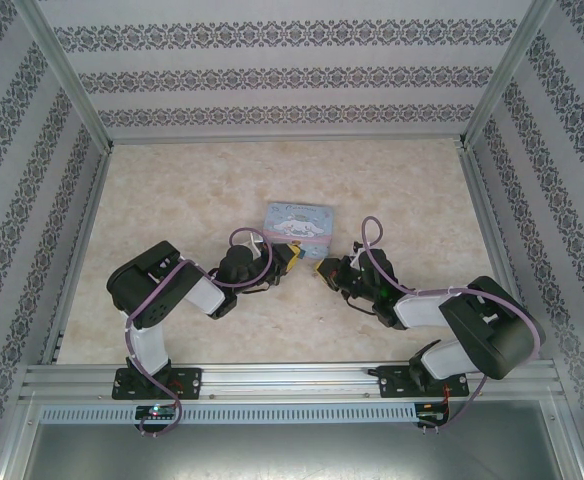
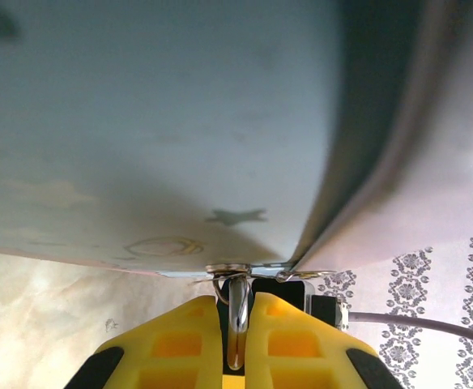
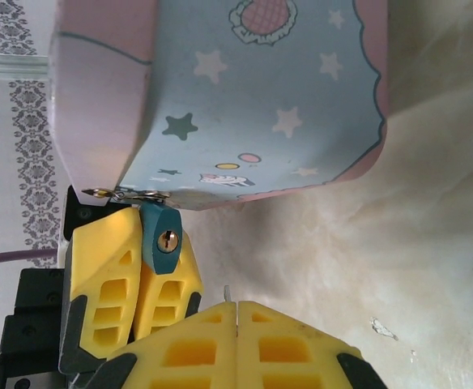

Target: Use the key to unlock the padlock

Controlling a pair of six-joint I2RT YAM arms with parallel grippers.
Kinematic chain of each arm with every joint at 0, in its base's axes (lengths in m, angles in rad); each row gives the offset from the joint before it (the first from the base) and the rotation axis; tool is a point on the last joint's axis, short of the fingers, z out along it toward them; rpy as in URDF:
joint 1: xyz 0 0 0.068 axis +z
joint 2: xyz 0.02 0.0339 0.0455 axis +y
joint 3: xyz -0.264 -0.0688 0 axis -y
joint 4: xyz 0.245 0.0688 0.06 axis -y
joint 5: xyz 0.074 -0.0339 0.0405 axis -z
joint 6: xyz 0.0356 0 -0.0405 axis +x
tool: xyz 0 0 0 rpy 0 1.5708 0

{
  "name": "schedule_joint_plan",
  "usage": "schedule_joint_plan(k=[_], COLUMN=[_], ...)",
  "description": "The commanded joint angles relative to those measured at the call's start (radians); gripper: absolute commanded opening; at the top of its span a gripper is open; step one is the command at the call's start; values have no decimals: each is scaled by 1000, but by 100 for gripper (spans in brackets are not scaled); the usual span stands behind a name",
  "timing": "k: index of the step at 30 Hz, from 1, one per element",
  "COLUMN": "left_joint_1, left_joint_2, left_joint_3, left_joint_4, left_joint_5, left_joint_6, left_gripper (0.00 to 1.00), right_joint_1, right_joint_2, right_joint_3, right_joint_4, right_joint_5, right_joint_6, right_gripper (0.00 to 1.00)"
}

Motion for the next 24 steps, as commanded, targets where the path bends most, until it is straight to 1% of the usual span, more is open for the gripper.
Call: schedule_joint_plan(k=[1,20,21,24], left_joint_1=[12,12,12,12], left_joint_2=[14,19,19,20], left_joint_3=[-2,-12,-12,-12], left_joint_4=[112,116,115,115], left_joint_5=[17,18,18,20], left_joint_6=[-13,-9,-7,-6], left_gripper=[0,0,0,0], right_joint_1=[12,5,5,5], right_joint_2=[-12,29,30,32], right_joint_3=[31,65,91,99], right_joint_4=[25,28,29,29], right_joint_5=[31,18,18,17], right_joint_6=[8,14,14,14], right_gripper=[0,0,0,0])
